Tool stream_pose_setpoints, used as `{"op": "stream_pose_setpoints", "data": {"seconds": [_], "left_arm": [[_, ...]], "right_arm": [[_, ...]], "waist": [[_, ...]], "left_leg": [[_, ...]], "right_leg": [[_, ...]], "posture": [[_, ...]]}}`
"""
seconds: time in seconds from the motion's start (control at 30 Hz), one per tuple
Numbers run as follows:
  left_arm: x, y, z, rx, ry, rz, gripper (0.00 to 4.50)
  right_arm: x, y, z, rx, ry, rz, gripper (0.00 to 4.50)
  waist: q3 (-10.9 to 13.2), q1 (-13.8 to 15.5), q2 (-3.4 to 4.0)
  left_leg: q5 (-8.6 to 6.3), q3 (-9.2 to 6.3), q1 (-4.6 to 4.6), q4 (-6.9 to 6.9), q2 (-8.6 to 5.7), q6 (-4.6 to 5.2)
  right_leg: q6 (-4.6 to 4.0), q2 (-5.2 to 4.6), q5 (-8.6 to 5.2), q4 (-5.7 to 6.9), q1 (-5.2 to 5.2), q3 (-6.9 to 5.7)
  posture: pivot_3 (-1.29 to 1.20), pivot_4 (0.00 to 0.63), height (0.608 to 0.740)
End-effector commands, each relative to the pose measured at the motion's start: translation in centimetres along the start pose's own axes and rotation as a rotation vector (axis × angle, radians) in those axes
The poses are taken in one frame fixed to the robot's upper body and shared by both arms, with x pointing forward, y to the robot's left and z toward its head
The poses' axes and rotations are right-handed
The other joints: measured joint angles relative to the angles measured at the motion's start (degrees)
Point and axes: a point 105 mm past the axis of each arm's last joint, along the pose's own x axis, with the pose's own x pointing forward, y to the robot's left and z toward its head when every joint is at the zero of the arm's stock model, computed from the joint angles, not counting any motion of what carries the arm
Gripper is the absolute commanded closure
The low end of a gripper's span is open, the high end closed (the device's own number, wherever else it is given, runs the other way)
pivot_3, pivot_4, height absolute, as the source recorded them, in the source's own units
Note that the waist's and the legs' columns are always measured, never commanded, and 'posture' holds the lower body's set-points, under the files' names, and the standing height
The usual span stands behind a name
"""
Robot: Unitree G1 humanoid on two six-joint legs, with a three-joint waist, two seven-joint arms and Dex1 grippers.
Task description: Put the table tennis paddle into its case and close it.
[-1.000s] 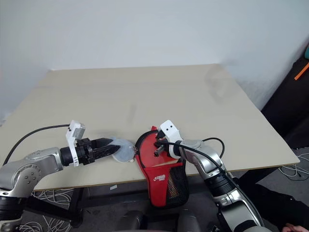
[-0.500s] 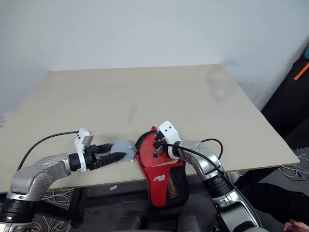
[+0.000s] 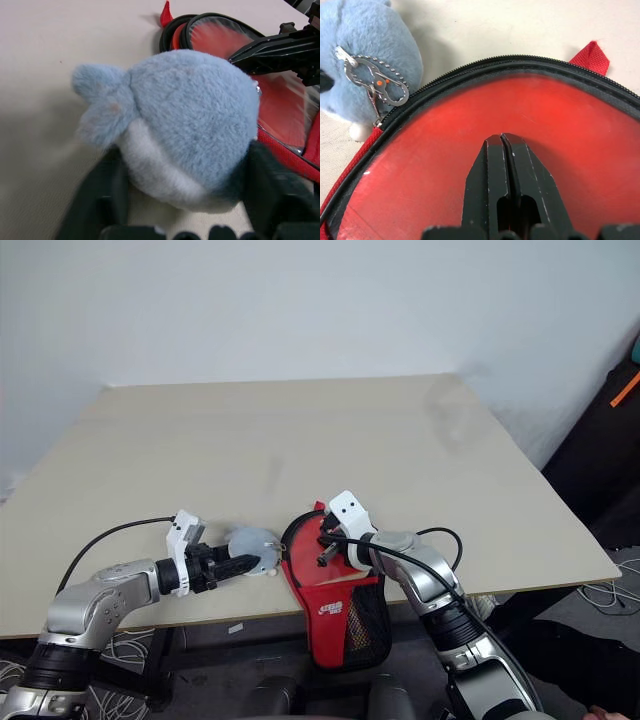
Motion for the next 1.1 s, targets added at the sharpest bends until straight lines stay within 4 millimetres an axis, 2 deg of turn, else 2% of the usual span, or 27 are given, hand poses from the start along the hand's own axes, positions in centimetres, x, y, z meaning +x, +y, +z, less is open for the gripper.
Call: {"op": "stream_pose_setpoints", "data": {"seconds": [0.03,0.2,0.4,0.57,0.63,0.8,1.0,1.1], "left_arm": [[0.1,0.5,1.5,0.054,-0.006,0.023,2.99],[0.5,0.6,4.2,0.134,-0.013,-0.006,4.30],[1.6,0.4,7.4,0.244,-0.008,-0.050,4.30],[3.0,-0.5,9.1,0.330,0.027,-0.129,4.30],[3.4,-0.7,9.1,0.370,0.064,-0.160,4.30],[3.5,0.3,8.4,0.458,0.182,-0.184,4.30],[2.5,2.5,7.9,0.584,0.322,-0.170,4.30],[2.3,4.0,8.5,0.634,0.352,-0.111,4.30]], "right_arm": [[0.1,0.0,-1.6,0.021,0.063,-0.003,4.50],[0.3,0.2,-1.6,0.022,0.060,0.006,4.50],[0.5,0.5,-1.7,0.010,0.067,0.020,4.50],[0.5,0.7,-1.9,-0.004,0.074,0.028,4.50],[0.5,0.7,-1.9,-0.005,0.075,0.028,4.50],[0.5,0.8,-1.9,-0.005,0.074,0.024,4.50],[0.5,1.0,-2.1,-0.003,0.077,0.026,4.50],[0.5,1.0,-2.1,-0.005,0.079,0.030,4.50]], "waist": [[0.0,0.0,0.00],[0.0,0.0,-0.01],[0.0,-0.1,-0.01],[0.0,-0.1,-0.02],[0.0,-0.1,-0.03],[0.0,-0.1,-0.03],[0.0,-0.1,-0.03],[0.0,-0.1,-0.04]], "left_leg": [[0.00,0.01,0.00,0.00,0.00,0.00],[0.00,0.00,-0.01,0.02,0.00,0.00],[0.00,0.00,-0.03,0.02,0.00,0.01],[0.01,-0.01,-0.05,0.04,0.01,0.01],[0.01,0.00,-0.05,0.05,0.00,0.01],[0.01,0.00,-0.05,0.04,0.01,0.01],[0.01,0.00,-0.06,0.05,0.02,0.02],[0.00,0.00,-0.06,0.05,0.02,0.02]], "right_leg": [[0.00,0.00,0.00,0.00,0.01,0.01],[0.00,0.01,0.00,0.01,0.01,-0.01],[0.01,0.03,0.00,0.02,-0.01,0.01],[0.02,0.05,0.00,0.03,-0.01,-0.01],[0.02,0.05,0.00,0.02,-0.01,0.01],[0.02,0.07,0.00,0.03,-0.01,0.01],[0.02,0.07,0.00,0.03,-0.02,0.02],[0.03,0.07,0.00,0.03,-0.02,0.01]], "posture": [[0.00,0.000,0.698],[0.00,0.000,0.698],[0.00,0.000,0.698],[0.00,0.000,0.698],[0.00,0.000,0.698],[0.00,0.000,0.698],[0.00,0.000,0.698],[0.00,0.000,0.698]]}}
